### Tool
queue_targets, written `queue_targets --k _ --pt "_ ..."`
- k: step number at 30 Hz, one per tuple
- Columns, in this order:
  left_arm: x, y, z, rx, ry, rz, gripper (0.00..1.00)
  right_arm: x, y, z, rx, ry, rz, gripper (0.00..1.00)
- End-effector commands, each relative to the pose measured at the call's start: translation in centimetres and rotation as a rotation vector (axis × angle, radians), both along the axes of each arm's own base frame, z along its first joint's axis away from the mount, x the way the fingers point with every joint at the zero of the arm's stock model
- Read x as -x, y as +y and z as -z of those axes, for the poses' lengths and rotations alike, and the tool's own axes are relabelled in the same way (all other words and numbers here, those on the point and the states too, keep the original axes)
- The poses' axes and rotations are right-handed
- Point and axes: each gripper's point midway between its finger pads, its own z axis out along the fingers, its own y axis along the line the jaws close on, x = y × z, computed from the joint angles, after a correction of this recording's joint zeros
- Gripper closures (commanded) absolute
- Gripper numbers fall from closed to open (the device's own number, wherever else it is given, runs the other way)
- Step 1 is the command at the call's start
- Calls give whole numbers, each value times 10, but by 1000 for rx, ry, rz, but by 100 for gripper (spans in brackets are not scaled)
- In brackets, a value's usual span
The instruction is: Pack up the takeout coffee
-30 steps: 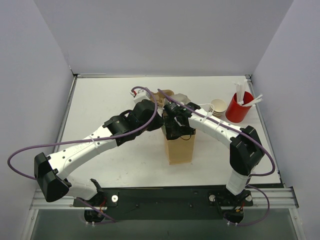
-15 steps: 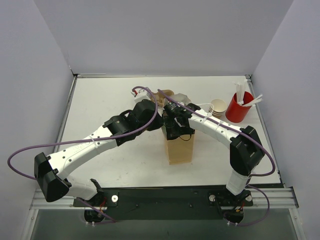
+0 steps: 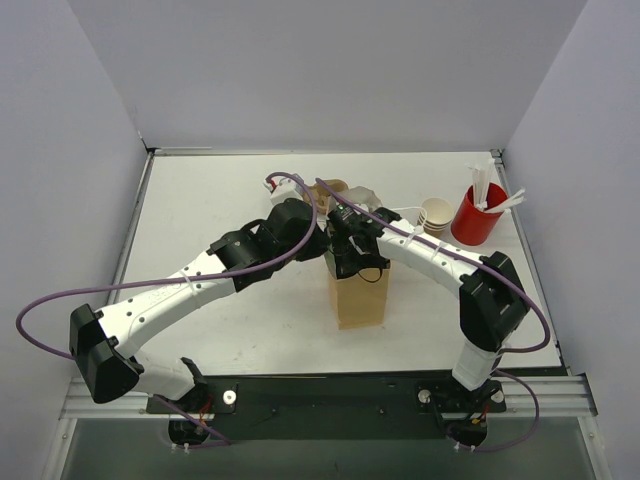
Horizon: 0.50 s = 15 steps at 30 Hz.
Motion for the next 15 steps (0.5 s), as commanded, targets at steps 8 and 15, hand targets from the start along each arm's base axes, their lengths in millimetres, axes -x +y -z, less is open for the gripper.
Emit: queue_targets --k 8,15 --pt "2 -7 -6 5 -5 37 100 48 -29 40 122 224 15 63" --pt "2 -8 -8 4 -8 45 100 46 -28 33 110 207 17 62"
